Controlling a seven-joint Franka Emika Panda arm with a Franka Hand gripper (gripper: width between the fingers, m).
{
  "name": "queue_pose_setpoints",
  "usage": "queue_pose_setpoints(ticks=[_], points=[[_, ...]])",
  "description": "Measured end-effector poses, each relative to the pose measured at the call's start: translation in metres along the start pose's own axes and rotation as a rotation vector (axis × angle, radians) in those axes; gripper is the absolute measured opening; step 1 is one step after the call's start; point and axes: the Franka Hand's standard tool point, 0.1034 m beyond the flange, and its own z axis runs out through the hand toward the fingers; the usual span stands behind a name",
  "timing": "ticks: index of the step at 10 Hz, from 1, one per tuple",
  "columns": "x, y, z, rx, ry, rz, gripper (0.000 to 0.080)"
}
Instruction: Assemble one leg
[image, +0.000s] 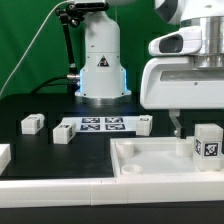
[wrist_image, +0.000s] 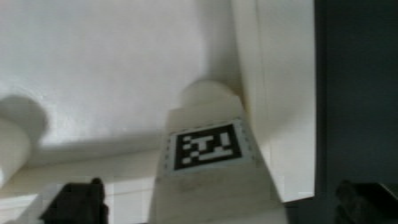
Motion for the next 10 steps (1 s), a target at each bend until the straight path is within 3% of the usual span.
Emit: queue_pose_setpoints(ticks=[2,4,7,10], points=[[0.0001,0.0004,0.0000,-0.004,0.000,-0.054,0.0636],[0.0000,0.0004,0.0001,-0.004,0.000,-0.052,0.0288],[-0.0003,0.0014,0.0007,-0.001,0.004,0.006,0.0291],[-0.0013,0.0003,0.0012,0.043,0.003,0.593,0.0291]])
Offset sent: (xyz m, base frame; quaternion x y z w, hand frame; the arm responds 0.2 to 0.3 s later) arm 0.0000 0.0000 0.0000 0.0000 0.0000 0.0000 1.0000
